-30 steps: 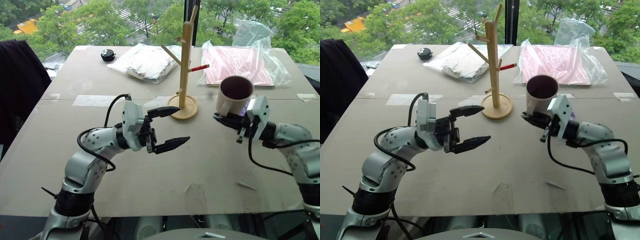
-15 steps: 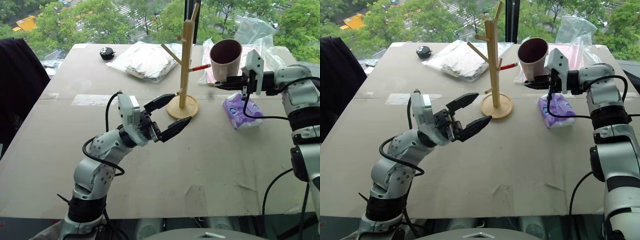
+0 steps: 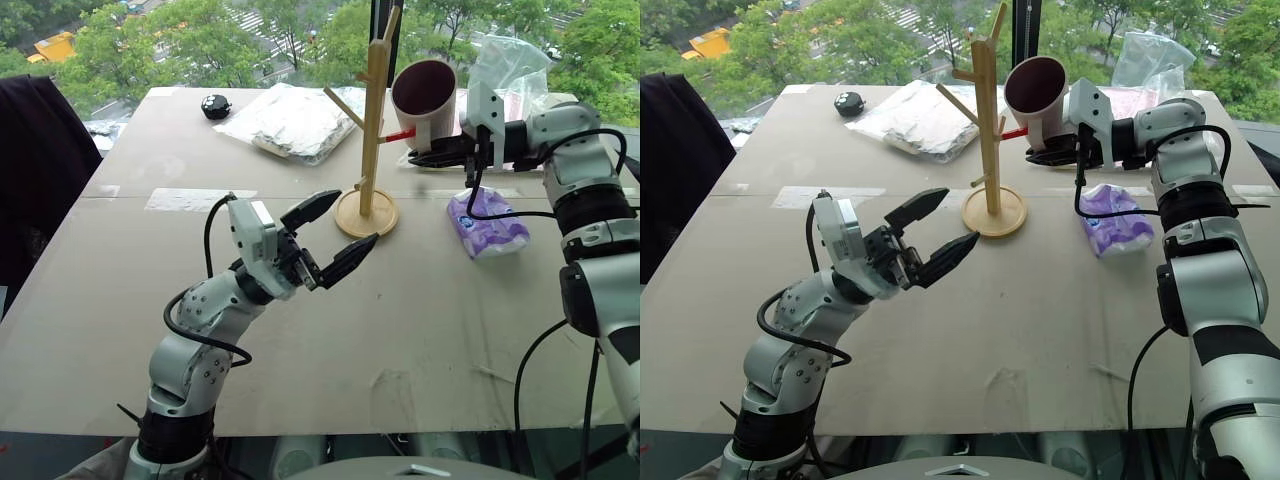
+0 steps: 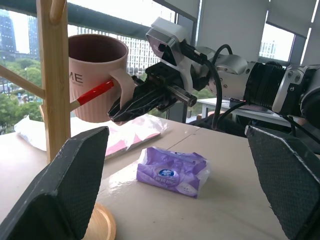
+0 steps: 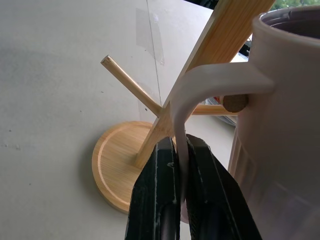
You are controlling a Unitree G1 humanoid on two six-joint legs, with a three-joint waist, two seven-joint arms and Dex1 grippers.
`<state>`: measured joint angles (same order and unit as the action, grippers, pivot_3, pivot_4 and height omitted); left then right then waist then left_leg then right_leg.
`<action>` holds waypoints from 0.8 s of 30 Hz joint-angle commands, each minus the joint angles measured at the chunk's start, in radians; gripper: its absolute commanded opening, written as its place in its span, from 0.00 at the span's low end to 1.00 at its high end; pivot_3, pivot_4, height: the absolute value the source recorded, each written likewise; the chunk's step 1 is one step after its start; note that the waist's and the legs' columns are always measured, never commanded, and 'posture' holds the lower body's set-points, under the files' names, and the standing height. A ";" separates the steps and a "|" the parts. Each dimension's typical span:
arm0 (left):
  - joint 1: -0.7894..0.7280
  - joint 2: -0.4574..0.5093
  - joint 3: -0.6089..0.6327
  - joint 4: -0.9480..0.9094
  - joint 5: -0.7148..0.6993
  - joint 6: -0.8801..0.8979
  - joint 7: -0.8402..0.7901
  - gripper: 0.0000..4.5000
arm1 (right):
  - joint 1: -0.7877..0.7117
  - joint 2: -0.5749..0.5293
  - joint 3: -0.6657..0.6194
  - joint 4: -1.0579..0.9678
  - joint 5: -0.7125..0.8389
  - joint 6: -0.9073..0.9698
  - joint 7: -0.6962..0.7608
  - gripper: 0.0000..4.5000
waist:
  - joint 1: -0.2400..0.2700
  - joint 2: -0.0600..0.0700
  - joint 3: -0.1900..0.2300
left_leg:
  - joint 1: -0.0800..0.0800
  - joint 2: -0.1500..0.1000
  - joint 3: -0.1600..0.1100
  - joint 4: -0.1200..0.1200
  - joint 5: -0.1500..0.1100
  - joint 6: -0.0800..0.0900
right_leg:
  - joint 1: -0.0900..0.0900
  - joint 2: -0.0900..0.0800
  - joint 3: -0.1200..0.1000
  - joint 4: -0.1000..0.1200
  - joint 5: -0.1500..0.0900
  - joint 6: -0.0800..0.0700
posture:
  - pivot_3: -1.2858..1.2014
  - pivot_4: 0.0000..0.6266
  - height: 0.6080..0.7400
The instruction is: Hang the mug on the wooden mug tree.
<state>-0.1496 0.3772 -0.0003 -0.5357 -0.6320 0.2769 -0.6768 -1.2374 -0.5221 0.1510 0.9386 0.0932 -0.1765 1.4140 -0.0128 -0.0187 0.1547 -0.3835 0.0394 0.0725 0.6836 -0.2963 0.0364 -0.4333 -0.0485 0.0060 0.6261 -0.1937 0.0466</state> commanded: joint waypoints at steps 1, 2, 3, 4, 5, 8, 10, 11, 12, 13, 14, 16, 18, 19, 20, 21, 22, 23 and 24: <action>-0.015 -0.003 0.001 -0.004 0.000 -0.024 -0.015 1.00 | -0.050 0.003 0.004 -0.036 -0.039 0.021 -0.052 0.02 | 0.000 0.000 0.000 | 0.000 0.000 0.000 0.000 0.001 -0.002 | 0.000 0.000 0.000 0.000 0.000 0.000 | 0.52 0.24 1.00; -0.017 -0.003 0.002 -0.001 0.000 -0.025 -0.017 1.00 | -0.053 0.006 0.005 -0.039 -0.047 0.030 -0.061 0.02 | 0.000 0.000 0.000 | 0.000 0.000 0.000 0.000 0.001 -0.002 | 0.000 0.000 0.000 0.000 0.000 0.000 | 0.52 0.24 1.00; -0.017 -0.003 0.002 0.001 0.001 -0.026 -0.019 1.00 | -0.056 0.007 0.006 -0.045 -0.052 0.046 -0.067 0.02 | -0.001 0.000 0.000 | 0.000 0.000 0.000 0.000 0.001 -0.002 | 0.000 0.000 0.000 0.000 0.000 0.000 | 0.52 0.24 1.00; -0.018 -0.003 0.003 0.003 0.001 -0.027 -0.021 1.00 | -0.059 0.009 0.005 -0.051 -0.055 0.059 -0.072 0.02 | -0.001 0.000 0.000 | 0.000 0.000 0.000 0.000 0.001 -0.002 | 0.000 0.000 0.000 0.000 0.000 0.000 | 0.52 0.24 1.00; -0.018 -0.003 0.004 0.005 0.001 -0.028 -0.023 1.00 | -0.062 0.012 0.003 -0.057 -0.056 0.070 -0.077 0.02 | -0.001 0.000 0.000 | 0.000 0.000 0.000 0.000 0.001 -0.002 | 0.000 0.000 0.000 0.000 0.000 0.000 | 0.52 0.24 1.00; -0.019 -0.004 0.006 0.008 0.003 -0.035 -0.031 1.00 | -0.062 0.016 -0.001 -0.079 -0.060 0.087 -0.083 0.02 | -0.001 0.000 0.000 | 0.000 0.000 0.000 0.000 0.001 -0.002 | 0.000 0.000 0.000 0.000 0.000 0.000 | 0.52 0.24 1.00; -0.019 -0.007 0.009 0.012 0.006 -0.046 -0.032 1.00 | -0.063 0.018 -0.005 -0.092 -0.059 0.093 -0.087 0.02 | -0.001 0.000 0.000 | 0.000 0.000 0.000 0.000 0.001 -0.002 | 0.000 0.000 0.000 0.000 0.000 0.000 | 0.52 0.24 1.00; -0.019 -0.007 0.011 0.014 0.007 -0.049 -0.033 1.00 | -0.063 0.020 -0.006 -0.095 -0.059 0.096 -0.089 0.02 | -0.001 0.000 0.000 | 0.000 0.000 0.000 0.000 0.001 -0.002 | 0.000 0.000 0.000 0.000 0.000 0.000 | 0.52 0.24 1.00; -0.019 -0.007 0.013 0.016 0.010 -0.055 -0.031 1.00 | -0.064 0.021 -0.007 -0.099 -0.059 0.098 -0.092 0.02 | -0.001 0.000 0.000 | 0.000 0.000 0.000 0.000 0.001 -0.002 | 0.000 0.000 0.000 0.000 0.000 0.000 | 0.52 0.24 1.00; -0.019 -0.010 0.014 0.019 0.011 -0.058 -0.027 1.00 | -0.064 0.021 -0.009 -0.102 -0.059 0.099 -0.095 0.02 | -0.001 0.000 0.000 | 0.000 0.000 0.000 0.000 0.001 -0.002 | 0.000 0.000 0.000 0.000 0.000 0.000 | 0.52 0.24 1.00; -0.019 -0.011 0.015 0.021 0.012 -0.060 -0.024 1.00 | -0.063 0.021 -0.009 -0.105 -0.060 0.100 -0.097 0.02 | -0.001 0.000 0.000 | 0.000 0.000 0.000 0.000 0.001 -0.002 | 0.000 0.000 0.000 0.000 0.000 0.000 | 0.52 0.24 1.00; -0.019 -0.014 0.016 0.025 0.015 -0.063 -0.021 1.00 | -0.064 0.019 -0.010 -0.113 -0.059 0.102 -0.101 0.02 | -0.001 0.000 0.000 | 0.000 0.000 0.000 0.000 0.001 -0.002 | 0.000 0.000 0.000 0.000 0.000 0.000 | 0.52 0.24 1.00; -0.019 -0.016 0.016 0.027 0.016 -0.065 -0.018 1.00 | -0.065 0.017 -0.012 -0.120 -0.058 0.106 -0.103 0.02 | -0.001 0.000 0.000 | 0.000 0.000 0.000 0.000 0.001 -0.002 | 0.000 0.000 0.000 0.000 0.000 0.000 | 0.52 0.24 1.00; -0.018 -0.019 0.017 0.028 0.018 -0.067 -0.014 1.00 | -0.067 0.014 -0.012 -0.128 -0.057 0.112 -0.101 0.02 | -0.001 0.000 0.000 | 0.000 0.000 0.000 0.000 0.001 -0.002 | 0.000 0.000 0.000 0.000 0.000 0.000 | 0.52 0.24 1.00; -0.017 -0.021 0.018 0.029 0.018 -0.069 -0.012 1.00 | -0.067 0.012 -0.012 -0.135 -0.057 0.117 -0.100 0.02 | -0.001 0.000 0.000 | 0.000 0.000 0.000 0.000 0.001 -0.002 | 0.000 0.000 0.000 0.000 0.000 0.000 | 0.52 0.24 1.00; -0.018 -0.028 0.021 0.032 0.022 -0.077 -0.005 1.00 | -0.067 0.011 -0.010 -0.145 -0.057 0.125 -0.096 0.02 | -0.001 0.000 0.000 | 0.000 0.000 0.000 0.000 0.001 -0.002 | 0.000 0.000 0.000 0.000 0.000 0.000 | 0.52 0.24 1.00; -0.019 -0.032 0.024 0.034 0.025 -0.082 -0.001 1.00 | -0.067 0.010 -0.008 -0.154 -0.057 0.131 -0.093 0.02 | 0.000 0.000 0.000 | 0.000 0.000 0.000 0.000 0.001 -0.002 | 0.000 0.000 0.000 0.000 0.000 0.000 | 0.52 0.24 1.00; -0.022 -0.037 0.026 0.037 0.033 -0.090 0.005 1.00 | -0.066 0.011 -0.006 -0.162 -0.057 0.138 -0.091 0.02 | 0.000 0.000 0.000 | 0.000 0.000 0.000 0.000 0.001 -0.002 | 0.000 0.000 0.000 0.000 0.000 0.000 | 0.52 0.24 1.00; -0.024 -0.040 0.026 0.041 0.038 -0.095 0.008 1.00 | -0.065 0.012 -0.004 -0.169 -0.058 0.144 -0.090 0.02 | 0.000 0.000 0.000 | 0.000 0.000 0.000 0.000 0.001 -0.002 | 0.000 0.000 0.000 0.000 0.000 0.000 | 0.52 0.24 1.00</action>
<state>-0.1563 0.3415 0.0042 -0.4855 -0.6024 0.2093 -0.6750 -1.2632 -0.4978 0.1620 0.8210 0.0255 -0.0395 1.3238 -0.0133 -0.0184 0.1549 -0.3836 0.0394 0.0723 0.6835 -0.2954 0.0348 -0.4335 -0.0485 0.0058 0.6261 -0.1937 0.0466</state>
